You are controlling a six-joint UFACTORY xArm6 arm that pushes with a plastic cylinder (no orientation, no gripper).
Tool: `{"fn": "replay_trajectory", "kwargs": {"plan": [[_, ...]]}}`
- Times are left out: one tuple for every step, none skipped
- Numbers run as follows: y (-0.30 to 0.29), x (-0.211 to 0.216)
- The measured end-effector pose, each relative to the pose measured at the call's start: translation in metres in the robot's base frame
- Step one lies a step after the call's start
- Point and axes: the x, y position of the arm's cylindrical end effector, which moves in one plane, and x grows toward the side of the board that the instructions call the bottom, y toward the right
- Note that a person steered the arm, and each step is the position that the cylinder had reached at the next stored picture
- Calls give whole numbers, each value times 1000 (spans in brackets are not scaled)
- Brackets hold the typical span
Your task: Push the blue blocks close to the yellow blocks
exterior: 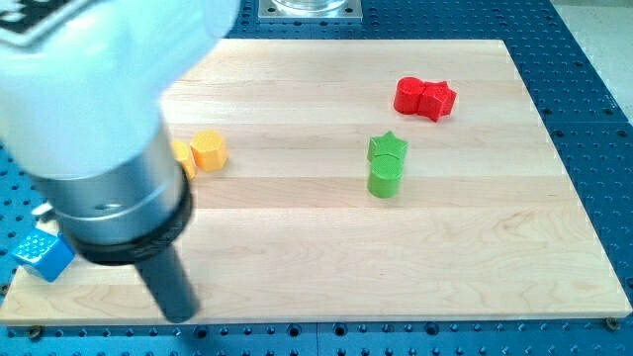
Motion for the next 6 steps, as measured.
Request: {"fn": "replay_trajectory", "kwargs": {"plan": [[-52, 0], [-139, -1], [-162, -10], [-136, -47], [-116, -81], [-87, -102]]}}
